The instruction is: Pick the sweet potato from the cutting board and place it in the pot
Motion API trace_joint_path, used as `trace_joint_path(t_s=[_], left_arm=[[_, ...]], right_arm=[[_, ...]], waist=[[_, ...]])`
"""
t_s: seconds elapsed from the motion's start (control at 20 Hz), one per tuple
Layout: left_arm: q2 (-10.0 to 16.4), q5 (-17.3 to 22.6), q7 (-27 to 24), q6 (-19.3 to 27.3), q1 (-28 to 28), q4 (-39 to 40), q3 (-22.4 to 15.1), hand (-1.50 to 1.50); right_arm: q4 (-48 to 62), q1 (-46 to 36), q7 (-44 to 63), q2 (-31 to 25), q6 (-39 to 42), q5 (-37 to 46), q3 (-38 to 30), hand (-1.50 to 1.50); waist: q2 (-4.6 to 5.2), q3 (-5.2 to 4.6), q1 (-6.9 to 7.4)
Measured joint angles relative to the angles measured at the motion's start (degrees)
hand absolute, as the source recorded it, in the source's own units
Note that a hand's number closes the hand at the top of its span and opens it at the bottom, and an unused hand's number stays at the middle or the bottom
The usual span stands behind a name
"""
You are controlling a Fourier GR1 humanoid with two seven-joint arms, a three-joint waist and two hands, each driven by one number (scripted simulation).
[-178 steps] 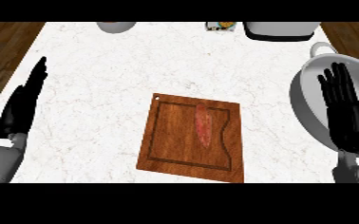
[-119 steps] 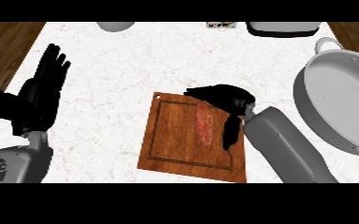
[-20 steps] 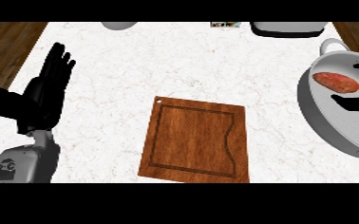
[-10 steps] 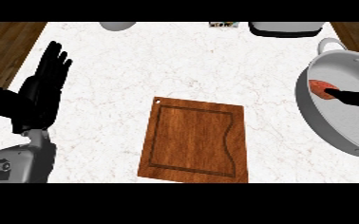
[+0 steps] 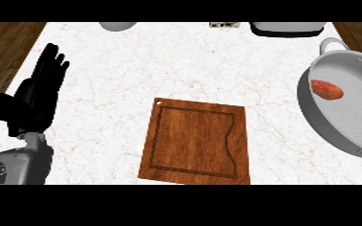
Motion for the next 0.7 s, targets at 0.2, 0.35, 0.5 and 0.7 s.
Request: trace_joint_path(t_s=[0.2, 0.35, 0.5, 0.7], left_arm=[[-0.5, -0.3, 0.2, 0.2, 0.2, -0.9, -0.3, 0.0], [0.1, 0.1, 1.2, 0.0, -0.4, -1.2, 0.3, 0.0], [0.0, 0.2, 0.7, -0.3, -0.4, -0.6, 0.5, 0.0], [-0.8, -0.5, -0.8, -0.3, 0.1, 0.4, 0.1, 0.0]], right_arm=[[4.5, 2.3, -3.5, -5.1, 4.5, -1.6, -1.0, -1.5], [7.0, 4.7, -5.6, -8.2, 8.2, -2.7, -1.4, -1.5], [8.9, 6.7, -7.2, -10.4, 10.1, -3.0, -1.3, -1.5], [10.3, 8.3, -8.2, -12.0, 10.5, -3.4, -0.7, -1.5]], waist=[[0.06, 0.03, 0.18], [0.07, 0.06, 0.14], [0.09, 0.09, 0.16], [0.12, 0.1, 0.24]])
